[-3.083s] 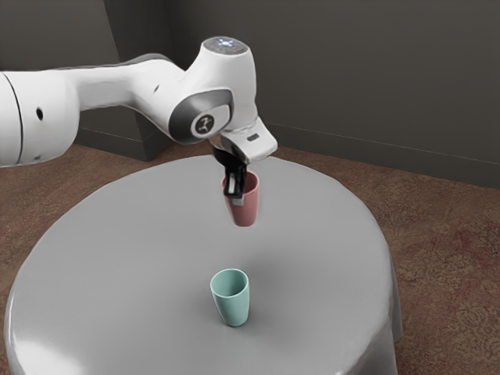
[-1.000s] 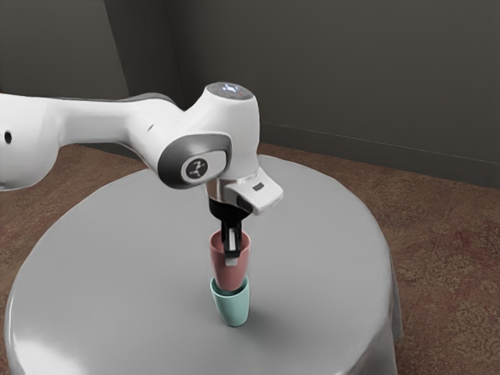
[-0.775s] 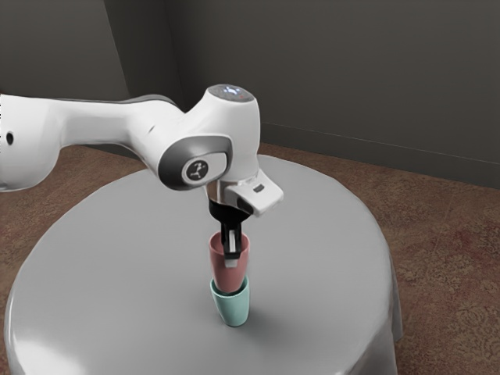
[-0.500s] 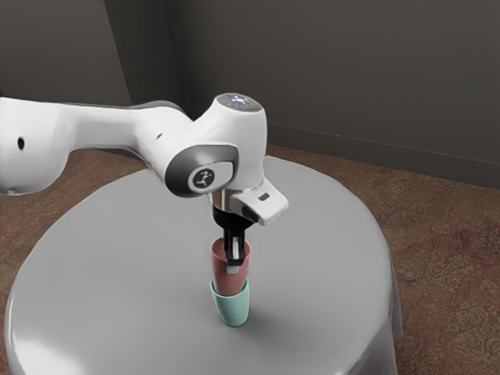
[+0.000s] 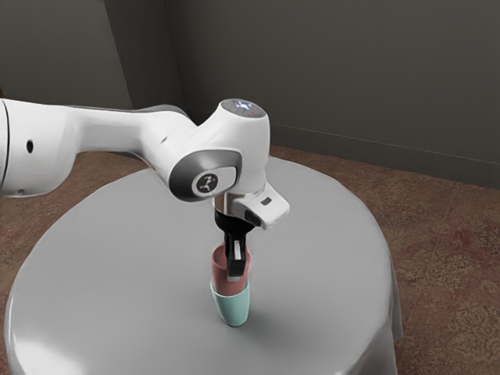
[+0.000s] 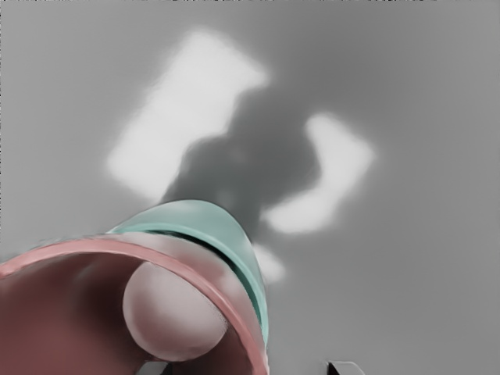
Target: Place the left cup onto the right cup
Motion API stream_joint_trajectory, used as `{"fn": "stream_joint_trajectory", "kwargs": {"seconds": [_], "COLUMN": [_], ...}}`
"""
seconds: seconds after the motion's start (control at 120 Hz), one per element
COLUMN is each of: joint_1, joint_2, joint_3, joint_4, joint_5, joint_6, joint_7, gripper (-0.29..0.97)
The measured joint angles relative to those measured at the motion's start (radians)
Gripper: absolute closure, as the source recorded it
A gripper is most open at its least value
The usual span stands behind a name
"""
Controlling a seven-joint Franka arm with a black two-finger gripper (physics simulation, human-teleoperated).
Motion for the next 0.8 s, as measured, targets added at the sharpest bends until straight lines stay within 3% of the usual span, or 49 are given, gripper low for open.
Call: {"fn": "stream_joint_trajectory", "kwargs": {"seconds": [0.125, 0.283, 0.8], "joint_1": [0.0, 0.0, 0.036], "joint_2": [-0.005, -0.01, -0.031], "joint_3": [0.0, 0.0, 0.004], "joint_4": [0.001, 0.001, 0.089], "joint_5": [-0.001, -0.001, 0.0], "joint_6": [-0.003, -0.005, -0.028], "joint_7": [-0.001, -0.002, 0.04], "gripper": [0.2, 0.1, 0.01]}}
